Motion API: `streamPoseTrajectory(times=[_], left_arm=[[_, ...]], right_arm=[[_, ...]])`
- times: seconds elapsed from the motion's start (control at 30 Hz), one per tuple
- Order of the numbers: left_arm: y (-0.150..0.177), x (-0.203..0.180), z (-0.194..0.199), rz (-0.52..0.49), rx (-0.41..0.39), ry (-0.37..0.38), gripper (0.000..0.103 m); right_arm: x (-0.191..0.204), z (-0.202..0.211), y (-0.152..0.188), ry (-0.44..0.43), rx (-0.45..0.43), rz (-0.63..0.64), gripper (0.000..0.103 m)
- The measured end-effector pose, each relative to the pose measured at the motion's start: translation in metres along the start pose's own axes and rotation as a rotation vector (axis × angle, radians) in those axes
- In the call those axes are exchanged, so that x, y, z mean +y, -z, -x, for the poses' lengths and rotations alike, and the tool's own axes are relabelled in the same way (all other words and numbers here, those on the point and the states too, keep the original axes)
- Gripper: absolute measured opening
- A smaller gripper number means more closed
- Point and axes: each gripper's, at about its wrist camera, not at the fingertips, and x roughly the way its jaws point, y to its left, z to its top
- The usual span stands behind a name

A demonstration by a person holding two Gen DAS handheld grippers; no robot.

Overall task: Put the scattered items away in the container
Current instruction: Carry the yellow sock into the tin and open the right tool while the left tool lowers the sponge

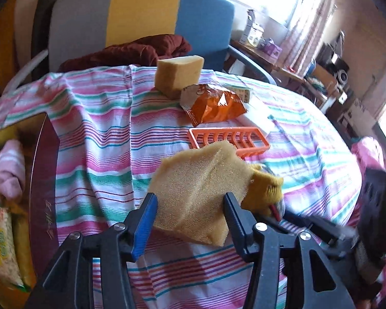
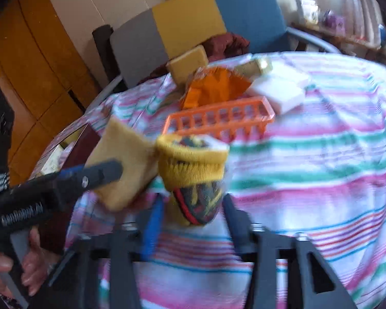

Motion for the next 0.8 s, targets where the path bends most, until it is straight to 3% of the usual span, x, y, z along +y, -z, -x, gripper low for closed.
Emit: streamPoseTrajectory(times=[0.1,0.13,0.17,0.27,0.63,0.8], left_arm=[[0.003,-0.004,0.002,-0.025,-0.002,-0.016,0.049],[0.005,-0.005,0.003,-0.029,-0.002,-0.019,0.049],[0.007,-0.006,0.004,-0.036,-0.002,-0.022,0.048],[0.013,-0.007,0.007,-0.051,0.000,-0.024,0.046],[0.026,0.006,0.031,0.014,-0.010,0.001,0.039],[0.030,0.014,0.051,0.047,-0.041,0.000,0.039]], right_arm=[[-0.004,-0.009,-0.010,-0.019,0.006,-0.031,0.065],[-0.004,-0.012,-0.012,-0.031,0.017,-0.037,0.059],[-0.002,-0.014,-0.014,-0.035,0.028,-0.037,0.046],[0.004,-0.014,-0.012,-0.024,0.035,-0.011,0.039],[0.009,0.016,-0.003,-0.053,0.011,-0.055,0.036],[0.025,0.026,-0.008,-0.107,0.008,-0.049,0.036]])
